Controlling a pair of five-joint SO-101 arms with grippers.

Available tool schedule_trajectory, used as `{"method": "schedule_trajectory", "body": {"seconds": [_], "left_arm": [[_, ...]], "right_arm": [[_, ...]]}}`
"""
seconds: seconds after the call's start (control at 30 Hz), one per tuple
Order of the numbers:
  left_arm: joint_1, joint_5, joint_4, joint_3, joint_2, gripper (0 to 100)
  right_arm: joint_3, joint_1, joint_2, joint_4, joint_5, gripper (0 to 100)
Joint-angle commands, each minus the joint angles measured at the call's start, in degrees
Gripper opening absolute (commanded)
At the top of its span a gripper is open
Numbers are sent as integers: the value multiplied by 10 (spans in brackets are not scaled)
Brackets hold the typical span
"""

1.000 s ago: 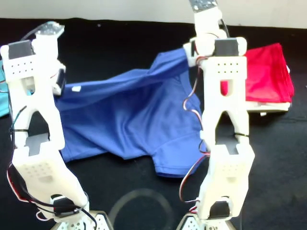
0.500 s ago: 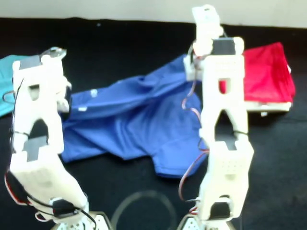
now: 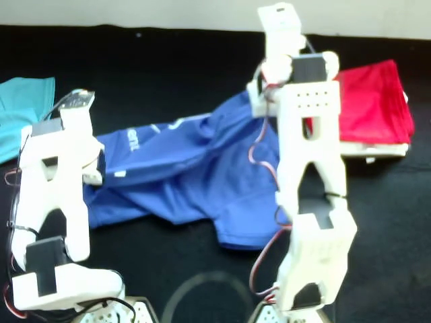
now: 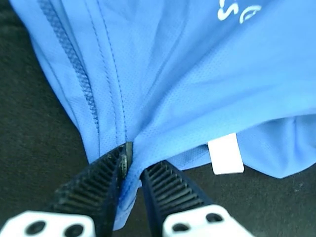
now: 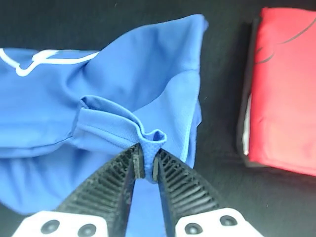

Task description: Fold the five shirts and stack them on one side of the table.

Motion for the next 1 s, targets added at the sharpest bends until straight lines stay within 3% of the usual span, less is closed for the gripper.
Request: {"method": "schedule_trajectory", "body": {"seconds": [0.0, 0.1, 0.3, 0.53, 0.77, 0.97], "left_arm": [[6, 3, -1, 0, -26, 9], [5, 3, -5, 0, -22, 20], [-19, 1, -6, 4, -21, 205], [-70, 23, -33, 42, 15, 188], [-67, 93, -39, 73, 46, 189], [-44, 98, -35, 71, 60, 184]], "right_arm": [[44, -7, -51, -15, -4, 5], [100, -7, -59, -48, -1, 5], [186, -7, -62, -107, -1, 5], [194, -7, -62, -116, -1, 5], [195, -7, -61, -116, -1, 5], [195, -7, -59, -115, -4, 5]]}}
